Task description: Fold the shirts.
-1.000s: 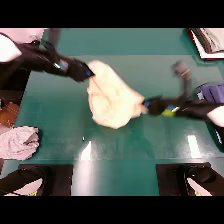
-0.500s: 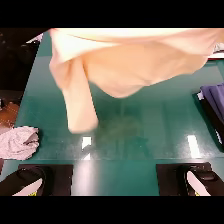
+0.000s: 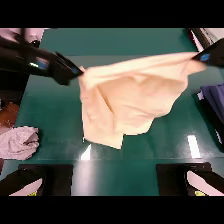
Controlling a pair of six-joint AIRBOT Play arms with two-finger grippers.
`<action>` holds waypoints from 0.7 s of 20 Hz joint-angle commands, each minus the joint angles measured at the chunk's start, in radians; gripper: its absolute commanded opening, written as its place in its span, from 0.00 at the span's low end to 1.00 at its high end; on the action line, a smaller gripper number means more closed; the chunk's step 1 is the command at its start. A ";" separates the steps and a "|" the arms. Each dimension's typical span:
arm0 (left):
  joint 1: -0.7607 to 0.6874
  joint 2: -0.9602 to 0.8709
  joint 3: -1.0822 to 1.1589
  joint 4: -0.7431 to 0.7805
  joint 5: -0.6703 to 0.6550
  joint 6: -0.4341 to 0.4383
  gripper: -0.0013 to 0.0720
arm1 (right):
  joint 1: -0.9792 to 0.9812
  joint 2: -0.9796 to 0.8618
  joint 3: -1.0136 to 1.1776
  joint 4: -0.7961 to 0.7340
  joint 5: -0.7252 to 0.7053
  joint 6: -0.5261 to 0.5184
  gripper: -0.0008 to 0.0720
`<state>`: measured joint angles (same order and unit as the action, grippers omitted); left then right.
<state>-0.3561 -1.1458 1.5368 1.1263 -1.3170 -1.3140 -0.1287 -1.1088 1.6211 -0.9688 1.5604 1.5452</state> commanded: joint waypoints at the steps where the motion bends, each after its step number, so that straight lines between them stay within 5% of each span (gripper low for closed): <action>1: 0.025 -0.132 -0.144 0.110 0.145 -0.027 0.49 | -0.002 -0.109 -0.148 0.002 -0.043 -0.021 0.04; 2: 0.060 -0.172 -0.136 0.097 0.146 -0.076 0.79 | -0.002 -0.125 -0.180 0.001 -0.058 -0.025 0.04; 5: 0.175 -0.202 -0.135 -0.011 0.123 -0.128 0.78 | -0.002 -0.135 -0.240 0.000 -0.100 -0.048 0.04; 9: 0.166 -0.201 -0.193 -0.159 0.043 -0.063 0.78 | -0.002 -0.097 -0.252 -0.001 -0.174 -0.062 0.04; 14: -0.010 -0.223 -0.390 -0.215 0.360 -0.041 0.78 | -0.002 -0.064 -0.252 0.000 -0.195 -0.062 0.04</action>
<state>-0.2909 -1.3537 1.2327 0.9604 -1.1259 -1.3689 -0.1314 -1.1873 1.3739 -0.9699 1.3842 1.4864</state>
